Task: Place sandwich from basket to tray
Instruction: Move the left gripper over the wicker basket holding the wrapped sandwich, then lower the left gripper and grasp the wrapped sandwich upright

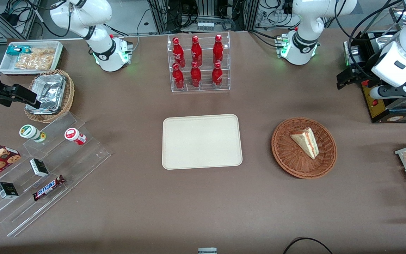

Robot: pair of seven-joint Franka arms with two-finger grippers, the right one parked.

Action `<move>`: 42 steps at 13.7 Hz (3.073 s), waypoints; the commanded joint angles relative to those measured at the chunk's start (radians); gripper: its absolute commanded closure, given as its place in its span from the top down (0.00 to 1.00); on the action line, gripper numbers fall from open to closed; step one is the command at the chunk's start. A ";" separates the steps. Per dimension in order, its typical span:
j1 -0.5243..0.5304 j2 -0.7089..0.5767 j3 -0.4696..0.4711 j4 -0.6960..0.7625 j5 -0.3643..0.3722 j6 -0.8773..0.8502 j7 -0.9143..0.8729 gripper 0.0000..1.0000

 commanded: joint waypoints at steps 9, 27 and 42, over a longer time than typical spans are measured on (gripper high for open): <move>0.006 0.063 -0.004 -0.157 0.029 0.177 0.035 1.00; 0.000 0.139 -0.007 -0.597 0.022 0.823 -0.552 1.00; 0.000 0.328 -0.009 -0.605 -0.018 0.989 -0.778 1.00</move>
